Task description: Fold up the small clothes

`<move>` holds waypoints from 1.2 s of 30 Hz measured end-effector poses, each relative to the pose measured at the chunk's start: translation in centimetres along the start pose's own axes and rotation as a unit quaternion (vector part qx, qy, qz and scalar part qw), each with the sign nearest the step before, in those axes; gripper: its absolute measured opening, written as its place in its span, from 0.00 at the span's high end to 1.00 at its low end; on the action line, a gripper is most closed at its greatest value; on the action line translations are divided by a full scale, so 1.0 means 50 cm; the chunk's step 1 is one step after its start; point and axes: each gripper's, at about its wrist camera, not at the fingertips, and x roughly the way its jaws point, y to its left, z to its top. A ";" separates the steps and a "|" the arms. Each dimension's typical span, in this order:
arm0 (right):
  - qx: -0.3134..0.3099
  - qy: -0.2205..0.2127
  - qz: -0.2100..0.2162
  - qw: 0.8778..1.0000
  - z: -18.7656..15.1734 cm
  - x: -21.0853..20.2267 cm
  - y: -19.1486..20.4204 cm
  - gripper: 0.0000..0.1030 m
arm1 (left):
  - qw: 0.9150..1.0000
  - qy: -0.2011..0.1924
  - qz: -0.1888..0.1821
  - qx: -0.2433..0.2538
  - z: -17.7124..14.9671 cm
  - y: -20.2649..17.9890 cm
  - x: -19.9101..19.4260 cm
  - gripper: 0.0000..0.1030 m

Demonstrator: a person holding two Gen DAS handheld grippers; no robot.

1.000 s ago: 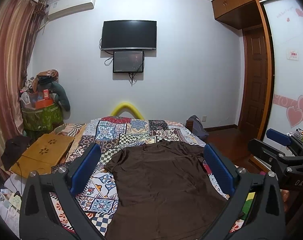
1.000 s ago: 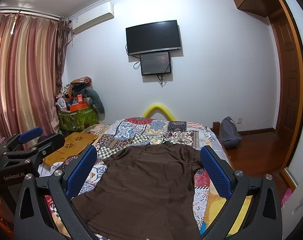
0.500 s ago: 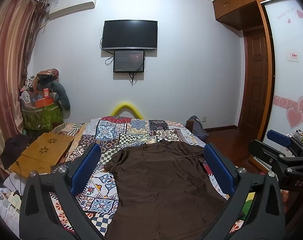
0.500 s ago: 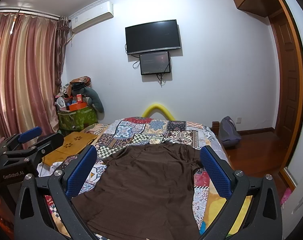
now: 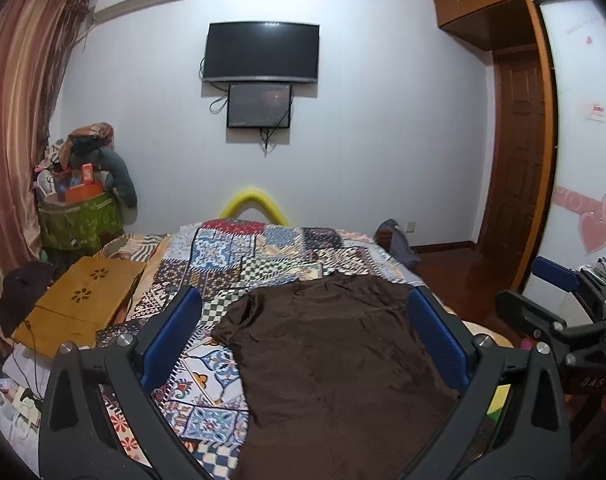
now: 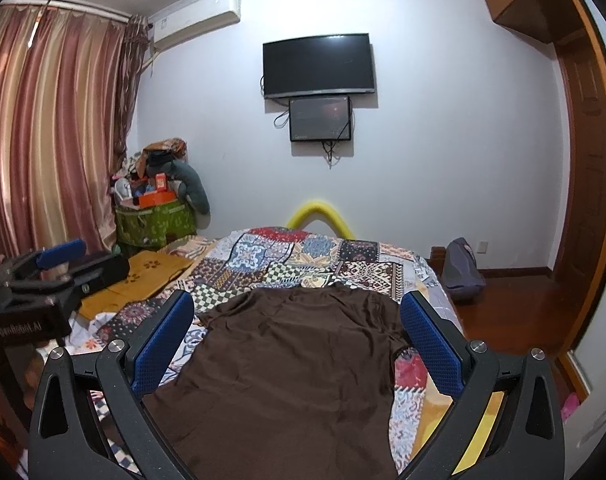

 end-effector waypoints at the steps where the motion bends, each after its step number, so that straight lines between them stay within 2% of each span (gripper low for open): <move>1: -0.004 0.003 0.002 1.000 -0.001 0.017 0.002 0.01 | 1.000 0.007 0.005 -0.002 0.002 0.009 0.017 0.00; 5: -0.023 0.020 0.006 1.000 -0.008 0.079 0.010 0.01 | 0.999 0.039 0.029 -0.011 0.007 0.052 0.095 0.00; 11: -0.042 0.056 0.022 0.997 -0.014 0.185 0.015 0.01 | 0.992 0.089 0.087 0.019 0.000 0.124 0.231 0.00; 14: -0.049 0.076 0.031 0.995 -0.016 0.231 0.016 0.06 | 0.988 0.124 0.085 0.022 -0.017 0.163 0.296 0.03; 16: -0.056 0.092 0.039 0.993 -0.019 0.264 0.018 0.10 | 0.984 0.156 0.084 0.015 -0.033 0.190 0.343 0.09; 18: -0.059 0.106 0.048 0.991 -0.024 0.293 0.017 0.13 | 0.977 0.199 0.074 -0.003 -0.061 0.223 0.396 0.13; 20: -0.064 0.124 0.055 0.989 -0.032 0.328 0.018 0.20 | 0.970 0.233 0.071 -0.021 -0.092 0.248 0.437 0.18; 23: -0.065 0.151 0.070 0.984 -0.048 0.375 0.022 0.27 | 0.958 0.275 0.074 -0.042 -0.137 0.270 0.486 0.20; 26: -0.066 0.178 0.082 0.978 -0.062 0.420 0.022 0.35 | 0.947 0.309 0.053 -0.068 -0.174 0.286 0.532 0.26; 28: -0.066 0.193 0.090 0.975 -0.073 0.445 0.025 0.39 | 0.942 0.322 0.047 -0.080 -0.188 0.297 0.559 0.34; 31: -0.065 0.220 0.101 0.968 -0.098 0.484 0.026 0.39 | 0.934 0.339 0.040 -0.106 -0.207 0.324 0.604 0.36; 32: -0.065 0.225 0.101 0.967 -0.101 0.495 0.024 0.39 | 0.930 0.346 0.033 -0.121 -0.215 0.334 0.622 0.37; 34: -0.067 0.236 0.104 0.964 -0.112 0.514 0.022 0.39 | 0.920 0.362 0.021 -0.147 -0.228 0.347 0.651 0.46; 36: -0.069 0.247 0.107 0.961 -0.124 0.530 0.021 0.39 | 0.913 0.370 0.008 -0.171 -0.238 0.357 0.675 0.50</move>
